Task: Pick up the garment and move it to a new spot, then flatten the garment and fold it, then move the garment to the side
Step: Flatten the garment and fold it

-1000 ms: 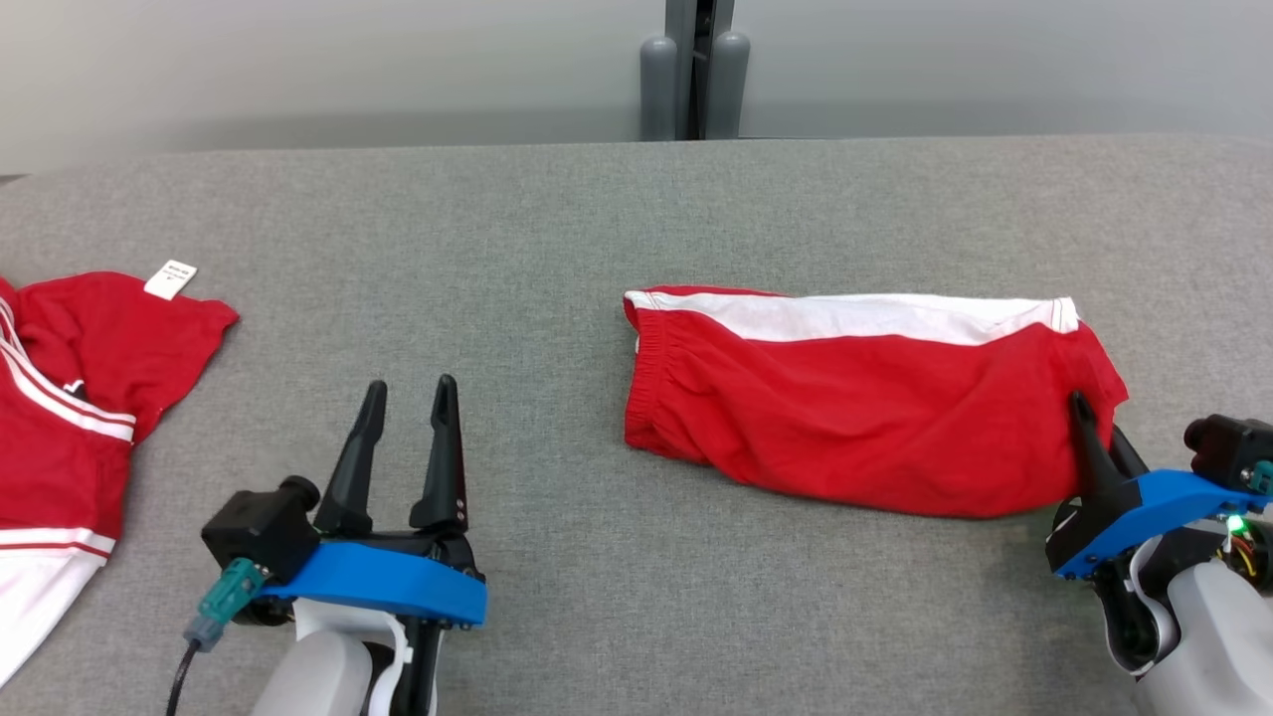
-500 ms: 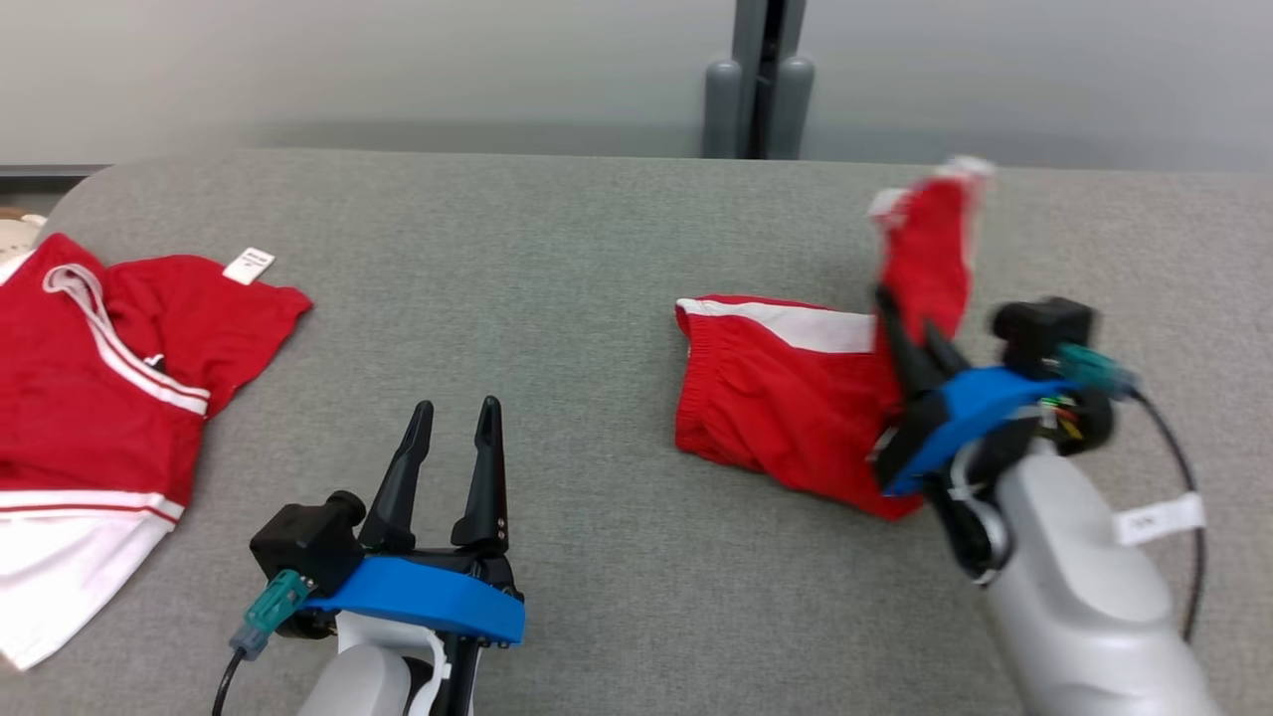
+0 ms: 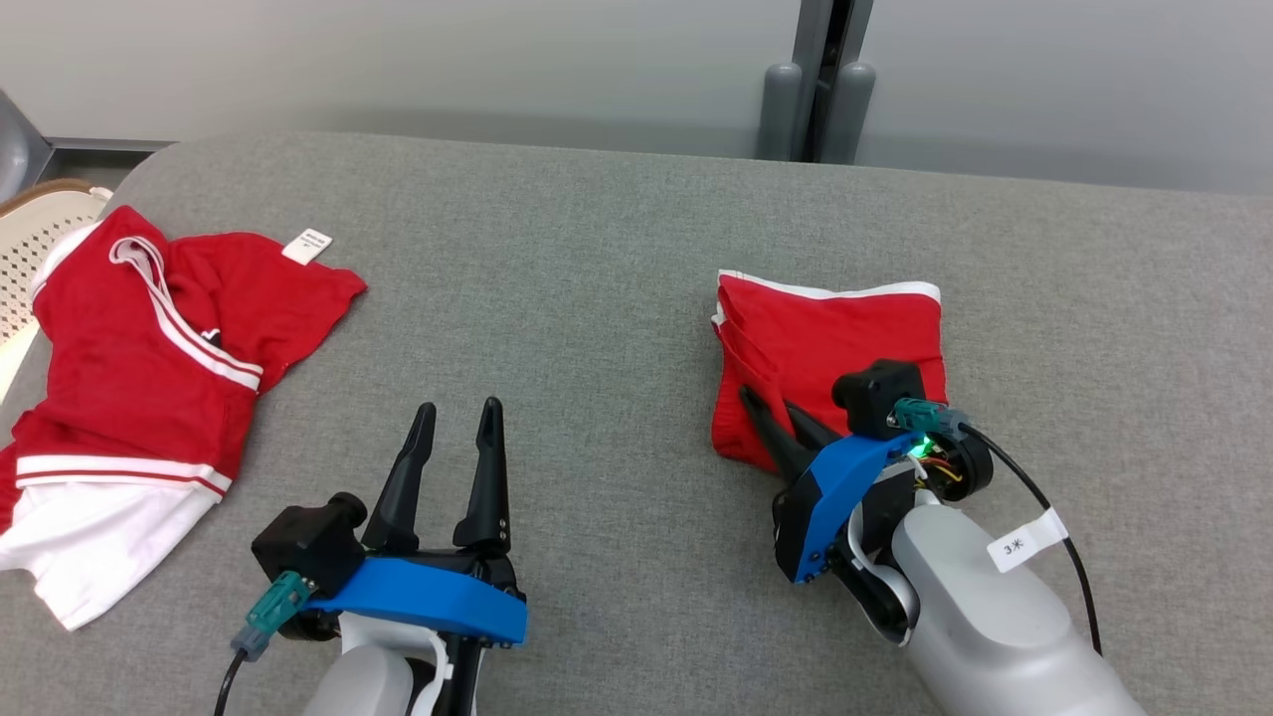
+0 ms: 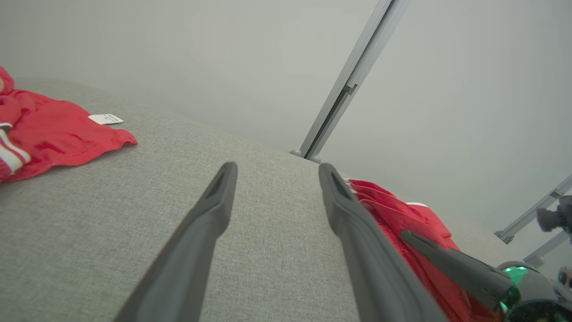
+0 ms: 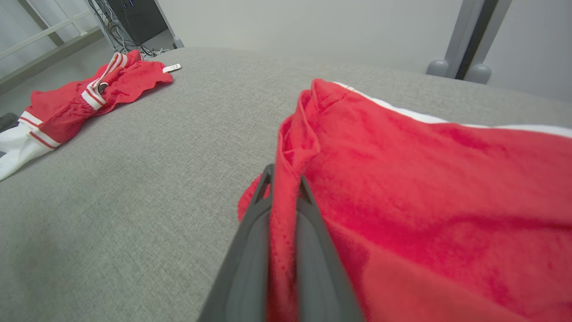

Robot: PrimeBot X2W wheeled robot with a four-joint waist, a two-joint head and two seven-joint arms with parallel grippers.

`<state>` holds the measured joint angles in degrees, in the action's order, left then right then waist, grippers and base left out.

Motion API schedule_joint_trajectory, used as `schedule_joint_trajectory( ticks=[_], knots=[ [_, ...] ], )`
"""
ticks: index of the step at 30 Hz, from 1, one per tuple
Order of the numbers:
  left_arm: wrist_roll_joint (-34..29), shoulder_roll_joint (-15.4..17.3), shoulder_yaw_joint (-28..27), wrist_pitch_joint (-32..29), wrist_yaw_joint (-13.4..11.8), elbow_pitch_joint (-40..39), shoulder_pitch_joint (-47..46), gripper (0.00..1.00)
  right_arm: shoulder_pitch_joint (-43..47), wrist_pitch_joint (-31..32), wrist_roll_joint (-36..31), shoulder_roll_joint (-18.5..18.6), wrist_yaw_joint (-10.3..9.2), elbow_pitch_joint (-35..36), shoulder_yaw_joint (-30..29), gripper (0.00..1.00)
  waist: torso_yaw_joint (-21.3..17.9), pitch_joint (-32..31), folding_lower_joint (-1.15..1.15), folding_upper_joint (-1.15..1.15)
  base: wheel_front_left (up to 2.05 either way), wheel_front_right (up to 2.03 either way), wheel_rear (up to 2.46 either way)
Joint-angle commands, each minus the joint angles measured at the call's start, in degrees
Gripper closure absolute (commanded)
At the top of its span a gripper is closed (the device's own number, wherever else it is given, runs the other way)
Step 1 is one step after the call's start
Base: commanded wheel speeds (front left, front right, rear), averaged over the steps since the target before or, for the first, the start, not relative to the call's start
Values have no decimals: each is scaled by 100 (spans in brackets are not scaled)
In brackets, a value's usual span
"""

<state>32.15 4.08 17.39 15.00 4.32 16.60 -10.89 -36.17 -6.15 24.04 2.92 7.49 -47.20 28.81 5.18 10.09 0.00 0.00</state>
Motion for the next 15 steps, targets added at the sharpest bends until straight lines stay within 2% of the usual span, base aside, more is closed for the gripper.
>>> schedule_joint_trajectory(
  ticks=[1, 2, 3, 4, 10, 15],
  knots=[
    [-54, -2, -35, 27, 19, 23, 47, 0, -90, -98, 48, 0, 1, -43, 84, 86, -18, -15, 0, 0, 0, 0, 0],
    [-61, -9, -46, 27, 28, 37, 61, 0, -95, -161, 67, 0, 1, -71, 156, 41, -31, -29, 0, 0, 0, 0, 0],
    [-61, -9, -46, 27, 28, 37, 61, 0, -95, -161, 67, 0, 1, -71, 156, 41, -31, -29, 0, 0, 0, 0, 0],
    [-60, -22, -44, 27, 51, 57, 82, 0, -71, -274, 134, -2, 1, -92, 297, 0, -60, -59, 0, 0, 0, 0, 0],
    [-98, -50, -9, 27, 77, 83, 121, 0, 46, -567, 287, 0, 1, 31, 541, 0, -145, -139, 0, 0, 0, 0, 0],
    [-148, -70, 0, 27, 80, 69, 160, 0, 130, -814, 177, 65, 1, 167, 230, 0, -226, -188, 0, 0, 0, 0, 0]
  ],
)
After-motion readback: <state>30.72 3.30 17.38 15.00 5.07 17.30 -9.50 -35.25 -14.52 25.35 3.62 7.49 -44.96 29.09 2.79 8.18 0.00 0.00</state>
